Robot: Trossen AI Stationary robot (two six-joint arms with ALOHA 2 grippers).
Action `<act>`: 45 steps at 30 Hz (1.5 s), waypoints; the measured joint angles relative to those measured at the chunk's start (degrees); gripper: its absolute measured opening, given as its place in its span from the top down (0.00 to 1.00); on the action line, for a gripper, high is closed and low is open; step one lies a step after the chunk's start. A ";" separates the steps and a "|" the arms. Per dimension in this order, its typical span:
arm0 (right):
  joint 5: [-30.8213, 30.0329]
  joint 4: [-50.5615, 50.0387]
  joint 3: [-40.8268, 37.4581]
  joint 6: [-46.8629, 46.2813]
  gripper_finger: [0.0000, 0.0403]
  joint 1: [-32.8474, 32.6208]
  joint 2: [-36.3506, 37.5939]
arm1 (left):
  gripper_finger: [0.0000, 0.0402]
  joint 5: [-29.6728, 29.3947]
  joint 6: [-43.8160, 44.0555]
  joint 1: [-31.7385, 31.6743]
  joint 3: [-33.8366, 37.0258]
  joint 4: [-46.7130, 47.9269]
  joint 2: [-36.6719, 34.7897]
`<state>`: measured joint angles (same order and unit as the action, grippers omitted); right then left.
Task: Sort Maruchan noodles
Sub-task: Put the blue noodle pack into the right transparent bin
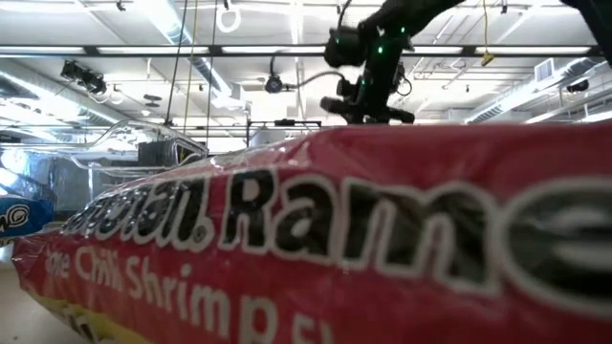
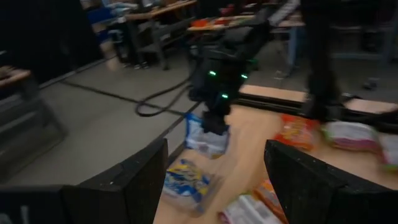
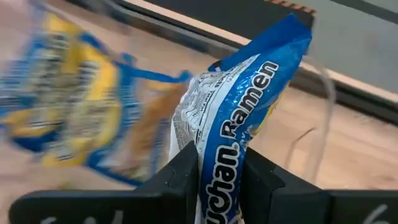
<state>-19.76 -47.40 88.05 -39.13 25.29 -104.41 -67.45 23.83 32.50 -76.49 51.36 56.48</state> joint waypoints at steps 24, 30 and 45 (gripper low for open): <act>2.10 -7.96 -0.04 1.64 0.63 5.15 -1.79 | 0.32 24.26 -11.23 -37.66 -0.06 -10.89 2.37; 4.86 3.56 -0.04 3.15 0.62 0.99 3.50 | 0.32 24.27 -13.11 -39.84 -0.06 -10.18 2.29; 10.74 21.00 -0.07 -8.48 0.52 -4.78 -9.54 | 0.32 31.41 -10.95 -40.16 -0.06 -5.50 2.31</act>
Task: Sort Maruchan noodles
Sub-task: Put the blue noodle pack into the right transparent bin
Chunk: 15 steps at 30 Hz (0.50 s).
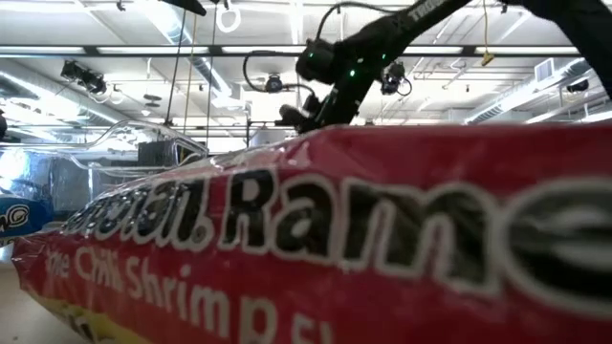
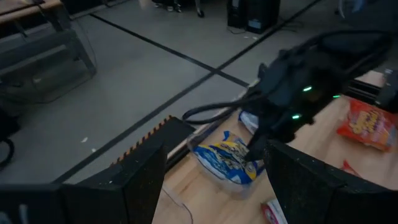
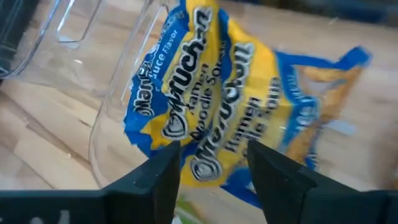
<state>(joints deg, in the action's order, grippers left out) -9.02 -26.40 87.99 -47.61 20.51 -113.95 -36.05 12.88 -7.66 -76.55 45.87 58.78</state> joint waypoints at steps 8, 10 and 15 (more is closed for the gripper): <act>-0.12 1.78 0.00 -1.95 0.47 1.37 -2.79 | 0.32 3.17 1.30 0.00 0.00 2.56 0.00; -0.39 1.90 0.01 -1.95 0.49 1.95 -2.99 | 0.32 3.46 2.38 0.00 0.00 3.44 0.00; -0.06 2.47 0.04 -5.14 0.66 3.37 -4.64 | 0.32 4.58 4.50 0.00 0.02 6.33 0.02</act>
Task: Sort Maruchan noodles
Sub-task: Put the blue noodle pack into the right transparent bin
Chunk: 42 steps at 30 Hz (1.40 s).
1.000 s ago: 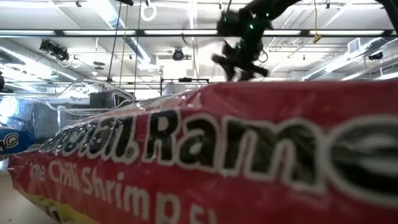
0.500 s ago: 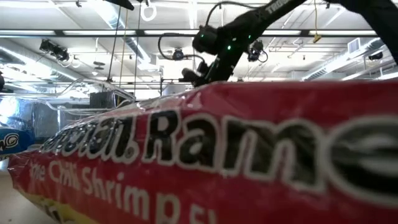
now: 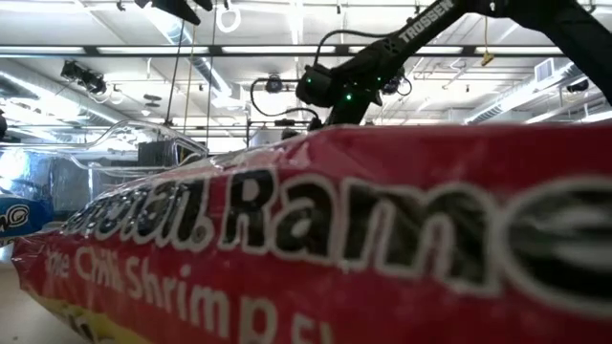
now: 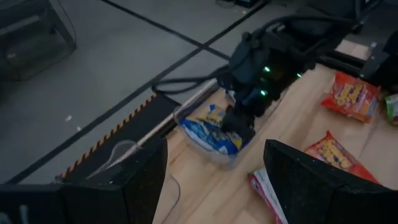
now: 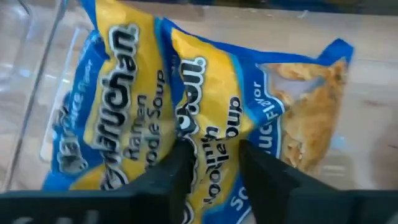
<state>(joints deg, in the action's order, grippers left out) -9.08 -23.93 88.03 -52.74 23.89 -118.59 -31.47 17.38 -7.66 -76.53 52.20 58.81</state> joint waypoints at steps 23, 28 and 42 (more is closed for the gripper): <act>30.95 43.66 -18.77 -4.30 0.99 8.47 8.11 | 0.32 0.25 0.40 0.01 0.02 1.94 -0.09; 31.28 65.09 -28.80 -12.76 0.99 10.40 8.12 | 0.32 0.08 0.29 0.00 0.02 1.11 -0.04; 28.69 66.41 -29.73 -13.04 0.99 8.25 8.16 | 0.32 -1.92 -0.04 0.00 0.02 -2.77 0.02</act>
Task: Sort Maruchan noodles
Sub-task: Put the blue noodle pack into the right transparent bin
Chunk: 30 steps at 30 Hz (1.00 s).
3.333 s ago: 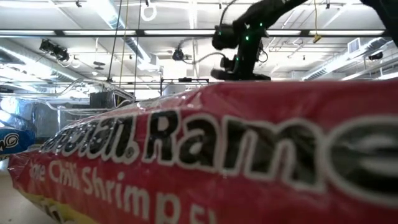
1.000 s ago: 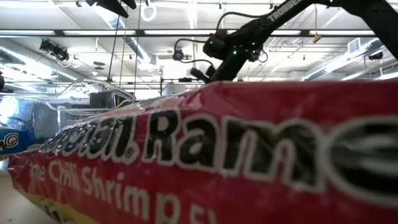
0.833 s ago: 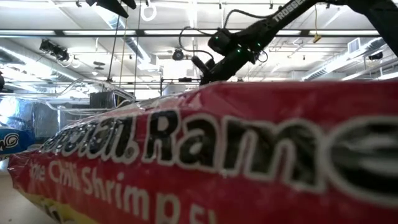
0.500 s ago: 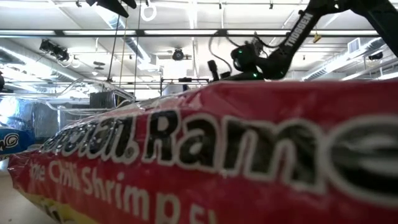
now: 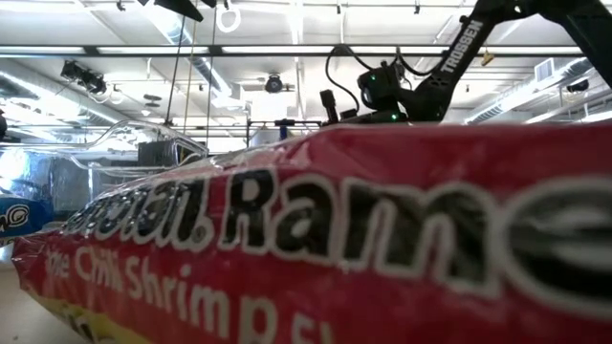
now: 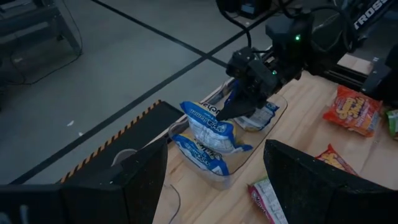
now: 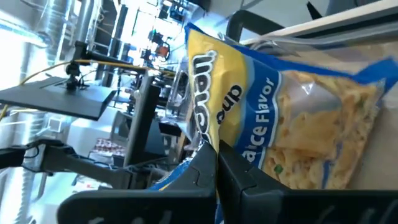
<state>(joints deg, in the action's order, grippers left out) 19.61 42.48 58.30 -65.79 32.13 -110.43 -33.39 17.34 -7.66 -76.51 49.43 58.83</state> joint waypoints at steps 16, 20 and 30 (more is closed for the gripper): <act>-3.77 0.20 0.61 -1.09 0.98 -1.33 -4.70 | 0.32 0.68 -0.15 0.02 0.00 0.15 0.02; -3.94 -0.44 0.61 -0.29 0.97 -1.30 -4.70 | 0.32 0.68 -0.15 0.00 0.00 0.15 0.02; -4.70 -1.92 0.61 1.08 0.86 -1.71 -4.70 | 0.32 0.68 -0.15 0.00 0.00 0.16 0.02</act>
<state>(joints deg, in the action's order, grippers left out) 14.91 40.56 58.92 -64.71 30.42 -115.13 -32.71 17.19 -7.66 -76.51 49.59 58.85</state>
